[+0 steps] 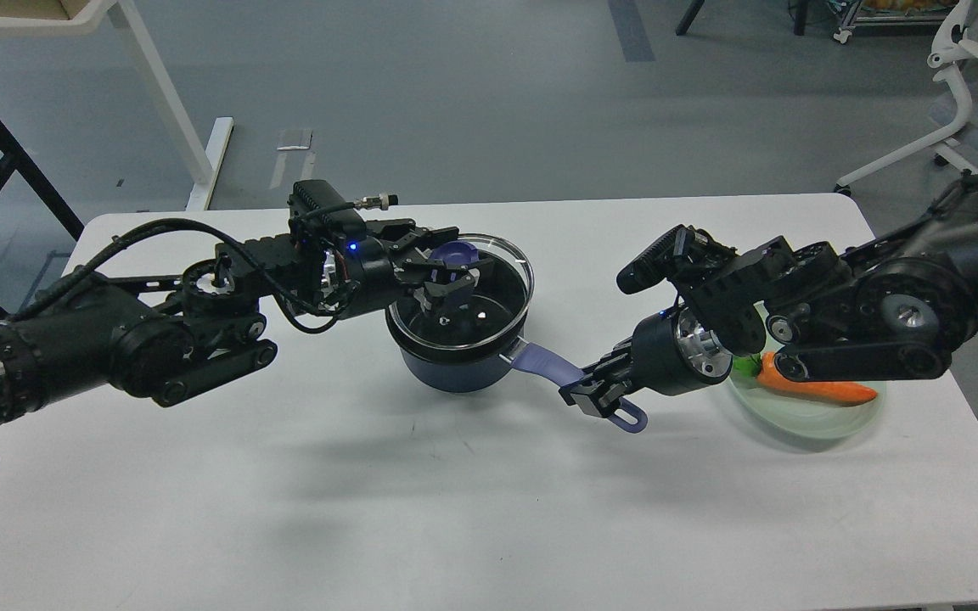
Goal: Open pot lid
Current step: 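Lift the glass lid off and carry it away from the saucepan, then lower the glass lid onto the table and open the left gripper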
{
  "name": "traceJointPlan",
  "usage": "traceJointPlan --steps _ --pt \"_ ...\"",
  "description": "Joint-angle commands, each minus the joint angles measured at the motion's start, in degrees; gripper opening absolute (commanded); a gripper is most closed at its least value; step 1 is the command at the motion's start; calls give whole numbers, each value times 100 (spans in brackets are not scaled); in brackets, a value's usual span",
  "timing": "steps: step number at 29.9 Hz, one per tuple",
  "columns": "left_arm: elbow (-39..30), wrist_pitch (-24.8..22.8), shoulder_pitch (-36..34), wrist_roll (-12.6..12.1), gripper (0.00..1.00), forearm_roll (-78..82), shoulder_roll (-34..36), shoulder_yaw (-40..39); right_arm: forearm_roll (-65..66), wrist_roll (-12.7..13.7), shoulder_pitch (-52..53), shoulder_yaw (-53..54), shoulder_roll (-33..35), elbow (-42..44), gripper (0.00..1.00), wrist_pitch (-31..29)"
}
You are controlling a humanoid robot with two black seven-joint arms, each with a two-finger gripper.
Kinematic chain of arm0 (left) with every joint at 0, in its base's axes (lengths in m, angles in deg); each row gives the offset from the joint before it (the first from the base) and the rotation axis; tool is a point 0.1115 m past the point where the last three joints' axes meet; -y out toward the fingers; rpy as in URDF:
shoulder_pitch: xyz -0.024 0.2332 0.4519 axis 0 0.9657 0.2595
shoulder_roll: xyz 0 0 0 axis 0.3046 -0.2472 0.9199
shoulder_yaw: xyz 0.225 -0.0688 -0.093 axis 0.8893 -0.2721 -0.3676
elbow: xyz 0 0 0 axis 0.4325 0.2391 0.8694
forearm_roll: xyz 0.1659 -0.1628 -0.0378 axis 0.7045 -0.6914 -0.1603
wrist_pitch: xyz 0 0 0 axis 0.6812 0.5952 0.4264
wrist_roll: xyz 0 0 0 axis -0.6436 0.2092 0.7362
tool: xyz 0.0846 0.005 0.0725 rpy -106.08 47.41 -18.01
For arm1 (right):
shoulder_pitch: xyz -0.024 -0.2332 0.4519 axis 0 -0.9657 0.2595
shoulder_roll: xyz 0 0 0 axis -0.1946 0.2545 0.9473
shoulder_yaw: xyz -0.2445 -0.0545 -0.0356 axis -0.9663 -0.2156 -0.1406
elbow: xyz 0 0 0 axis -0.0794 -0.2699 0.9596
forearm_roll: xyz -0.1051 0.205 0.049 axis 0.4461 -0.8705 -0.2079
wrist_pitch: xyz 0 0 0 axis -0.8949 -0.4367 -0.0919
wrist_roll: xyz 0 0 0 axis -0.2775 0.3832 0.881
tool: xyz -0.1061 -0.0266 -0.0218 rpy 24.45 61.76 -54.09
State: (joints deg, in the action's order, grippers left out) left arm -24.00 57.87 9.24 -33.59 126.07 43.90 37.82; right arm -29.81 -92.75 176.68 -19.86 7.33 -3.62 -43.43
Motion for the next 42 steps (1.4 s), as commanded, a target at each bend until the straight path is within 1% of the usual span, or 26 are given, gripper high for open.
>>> traceJointPlan --steps 1,3,8,12,15,19,23,27,33,39,40,42 --pt "-101 16 -60 87 39 -1 283 -12 8 0 1 4 1 4 30 -1" --pt "-128 25 -69 158 38 16 529 -3 8 0 1 4 10 -5 29 -1" --pt "-207 34 10 228 38 34 1127 67 8 0 10 4 10 -5 29 -1" --pt "-163 42 89 456 37 -19 1681 67 8 0 19 13 36 -5 29 -10" --pt "-67 156 448 518 36 -19 1910 67 0 0 19 13 53 -13 29 -1" --pt "109 543 1028 536 36 -1 2051 67 0 -9 19 13 62 -22 29 -1" --pt "539 772 1433 646 36 16 2051 76 0 -9 28 13 89 -31 29 -1" --pt "1049 790 1583 646 36 16 1955 85 8 -18 19 13 115 -31 29 -10" --pt "1691 790 1610 646 36 25 1594 146 17 -9 10 13 106 -31 30 -1" --pt "1727 790 1609 646 38 -28 1541 287 26 -9 19 39 98 -22 30 -10" --pt "1718 790 1609 646 40 -28 1541 296 26 -9 19 39 89 -14 30 -10" --pt "1727 790 1609 646 47 -28 1541 287 26 -9 19 39 80 -13 30 -1"
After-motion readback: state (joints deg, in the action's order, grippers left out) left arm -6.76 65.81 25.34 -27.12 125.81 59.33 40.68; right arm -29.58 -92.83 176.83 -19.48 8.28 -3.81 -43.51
